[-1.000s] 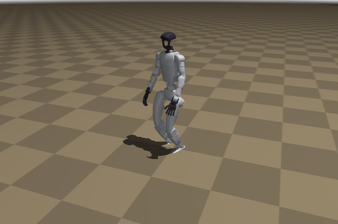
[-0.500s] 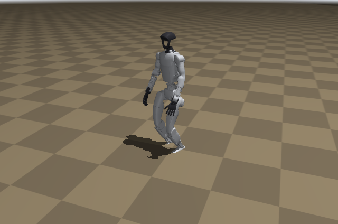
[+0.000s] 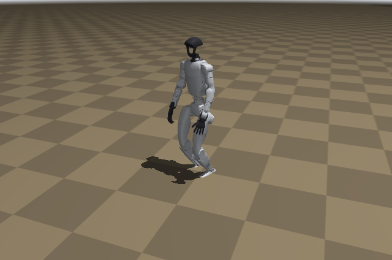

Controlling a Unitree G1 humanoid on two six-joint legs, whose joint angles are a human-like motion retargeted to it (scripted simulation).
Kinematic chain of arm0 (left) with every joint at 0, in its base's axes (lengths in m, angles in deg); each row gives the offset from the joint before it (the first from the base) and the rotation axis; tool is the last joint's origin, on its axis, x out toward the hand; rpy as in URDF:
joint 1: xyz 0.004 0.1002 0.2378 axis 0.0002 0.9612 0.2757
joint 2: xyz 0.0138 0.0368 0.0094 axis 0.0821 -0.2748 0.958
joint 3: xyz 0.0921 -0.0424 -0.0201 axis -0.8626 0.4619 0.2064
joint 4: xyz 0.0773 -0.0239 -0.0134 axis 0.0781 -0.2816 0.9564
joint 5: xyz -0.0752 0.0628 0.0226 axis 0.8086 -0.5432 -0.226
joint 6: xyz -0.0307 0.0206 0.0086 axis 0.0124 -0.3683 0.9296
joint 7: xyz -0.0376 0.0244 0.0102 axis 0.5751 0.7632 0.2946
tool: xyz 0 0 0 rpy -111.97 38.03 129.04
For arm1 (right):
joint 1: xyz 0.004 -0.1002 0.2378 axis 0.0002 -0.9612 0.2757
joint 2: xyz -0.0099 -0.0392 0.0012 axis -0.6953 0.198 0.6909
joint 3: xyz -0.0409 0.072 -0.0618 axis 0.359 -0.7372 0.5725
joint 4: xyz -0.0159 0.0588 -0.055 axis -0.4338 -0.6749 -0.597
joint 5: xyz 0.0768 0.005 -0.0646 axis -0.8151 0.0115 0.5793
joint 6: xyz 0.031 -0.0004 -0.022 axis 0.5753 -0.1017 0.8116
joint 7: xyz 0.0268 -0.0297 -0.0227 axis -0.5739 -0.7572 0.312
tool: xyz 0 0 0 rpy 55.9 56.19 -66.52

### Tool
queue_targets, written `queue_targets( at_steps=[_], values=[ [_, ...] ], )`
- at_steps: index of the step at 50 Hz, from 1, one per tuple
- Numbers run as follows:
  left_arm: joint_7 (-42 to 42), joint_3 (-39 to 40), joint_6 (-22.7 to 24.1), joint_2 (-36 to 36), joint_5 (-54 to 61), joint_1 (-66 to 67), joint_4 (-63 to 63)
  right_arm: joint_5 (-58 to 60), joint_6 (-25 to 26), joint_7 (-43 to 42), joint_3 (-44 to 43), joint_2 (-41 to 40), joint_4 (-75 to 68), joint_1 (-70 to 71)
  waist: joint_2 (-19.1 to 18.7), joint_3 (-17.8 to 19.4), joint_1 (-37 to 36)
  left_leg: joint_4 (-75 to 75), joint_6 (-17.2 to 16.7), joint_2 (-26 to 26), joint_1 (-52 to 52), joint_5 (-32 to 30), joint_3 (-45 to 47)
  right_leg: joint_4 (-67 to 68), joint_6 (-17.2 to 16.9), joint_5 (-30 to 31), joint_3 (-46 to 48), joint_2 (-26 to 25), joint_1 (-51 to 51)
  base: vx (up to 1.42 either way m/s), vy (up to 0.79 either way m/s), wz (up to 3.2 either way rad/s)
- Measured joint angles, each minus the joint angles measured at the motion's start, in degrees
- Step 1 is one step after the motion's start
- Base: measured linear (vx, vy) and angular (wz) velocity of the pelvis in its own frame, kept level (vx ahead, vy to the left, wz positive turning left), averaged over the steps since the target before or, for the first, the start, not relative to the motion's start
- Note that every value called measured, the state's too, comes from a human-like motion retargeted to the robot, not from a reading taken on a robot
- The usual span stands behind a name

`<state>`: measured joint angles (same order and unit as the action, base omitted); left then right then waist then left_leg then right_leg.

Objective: Run

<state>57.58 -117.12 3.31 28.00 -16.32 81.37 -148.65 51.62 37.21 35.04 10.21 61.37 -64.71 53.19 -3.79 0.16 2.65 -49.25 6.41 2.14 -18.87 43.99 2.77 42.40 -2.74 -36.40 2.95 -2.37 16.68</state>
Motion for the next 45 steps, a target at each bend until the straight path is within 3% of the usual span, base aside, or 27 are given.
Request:
queue_targets(
  at_steps=[12, 18, 22, 25, 28, 31, 35, 38, 40, 43, 45],
  values=[
    [0.21, 2.48, -0.09, 0.51, 2.72, -0.57, 2.06, 1.93, -0.16, 2.32, 1.79, 1.44, 1.67, 2.02, 0.82, -0.85, -0.69, 0.41, 0.98, 1.35, -1.73, 1.00, 0.66, 0.01, -0.15, -2.13, -1.69, 0.57, 2.21, 0.09, 0.02, -0.09],
    [-0.99, 4.52, 0.06, 1.10, 5.06, -0.38, 5.17, 1.34, -0.54, 2.28, 1.69, 2.33, 4.23, 1.73, 1.89, -0.42, -0.53, -1.98, 2.04, 3.22, -3.26, 2.46, 1.41, 4.67, -0.38, -6.06, -2.65, 2.24, 4.68, 0.18, 0.04, -0.10],
    [-2.84, 5.86, 0.71, 1.88, 6.86, -0.24, 9.45, 0.01, -1.13, 1.50, 0.92, 3.06, 6.70, -0.07, 3.17, 0.81, 0.86, -6.42, 2.89, 5.27, -3.68, 4.59, 2.08, 15.77, -0.95, -8.57, -2.22, 5.14, 8.27, 0.26, 0.04, 0.05],
    [-5.14, 7.37, 1.28, 3.62, 8.83, -1.65, 14.78, -2.19, -1.75, 0.59, -0.23, 4.01, 9.58, -2.04, 5.22, 2.33, 3.47, -8.39, 3.84, 8.56, -3.09, 6.01, 2.26, 32.03, 0.20, -9.96, -0.83, 10.88, 15.13, 0.38, 0.04, 0.35],
    [-8.66, 9.89, 1.44, 6.85, 11.47, -5.23, 22.09, -4.93, -2.36, -0.53, -1.78, 5.10, 13.58, -4.34, 8.32, 3.45, 8.01, -7.08, 4.27, 13.61, -1.59, 6.01, 1.12, 48.63, -0.64, -4.37, -2.53, 15.27, 26.44, 0.54, 0.02, 0.65],
    [-12.27, 11.47, 2.50, 9.11, 12.90, -8.90, 29.24, -6.74, -3.03, -1.48, -2.88, 6.55, 16.68, -7.17, 6.73, 4.94, 9.97, -7.01, 1.79, 12.35, 2.24, 5.62, -1.35, 52.29, -2.07, -0.10, -1.11, 11.85, 35.75, 0.75, -0.01, -0.04],
    [-14.92, 11.29, 4.97, 8.77, 14.18, -11.01, 36.33, -9.75, -3.71, -4.03, -4.87, 9.27, 20.28, -10.23, 1.54, 6.33, 9.95, -6.45, -1.69, 11.04, 8.58, 3.55, -8.78, 39.52, -4.70, 5.12, 3.03, 3.33, 41.60, 0.96, -0.03, -0.57],
    [-13.04, 9.82, 5.90, 5.88, 15.73, -7.97, 37.25, -11.69, -3.83, -7.47, -6.73, 10.16, 22.59, -10.88, -3.73, 6.10, 7.79, -18.74, -8.27, 6.67, 7.90, -8.61, -9.82, 30.39, -2.89, 7.62, 5.77, -3.36, 38.11, 1.08, 0.01, -0.62],
    [-10.44, 8.92, 5.03, 3.57, 15.80, -4.05, 36.41, -12.76, -3.92, -9.22, -8.09, 10.30, 24.76, -10.38, -5.36, 5.15, 5.42, -34.45, -11.00, 4.64, 2.30, -17.26, -7.72, 31.37, 1.62, 2.73, 6.53, -4.90, 34.61, 1.15, 0.06, -0.38],
    [-8.67, 9.62, 2.66, 2.30, 12.81, 1.68, 34.11, -12.02, -4.92, -11.85, -9.60, 12.11, 29.33, -5.46, -4.18, 3.57, 1.30, -58.63, -5.84, 0.71, -14.77, -15.59, -3.20, 35.22, 6.63, -10.47, 4.96, -5.64, 28.92, 1.27, 0.06, 0.00],
    [-7.34, 11.66, 1.83, 2.77, 11.97, 5.58, 34.51, -11.67, -5.55, -13.14, -10.34, 13.75, 34.00, -1.44, -2.74, 1.42, -1.90, -65.03, -1.47, -0.93, -30.55, -12.87, -1.88, 33.07, 6.96, -13.60, 3.69, -5.23, 24.80, 1.38, 0.04, 0.14]
  ],
)
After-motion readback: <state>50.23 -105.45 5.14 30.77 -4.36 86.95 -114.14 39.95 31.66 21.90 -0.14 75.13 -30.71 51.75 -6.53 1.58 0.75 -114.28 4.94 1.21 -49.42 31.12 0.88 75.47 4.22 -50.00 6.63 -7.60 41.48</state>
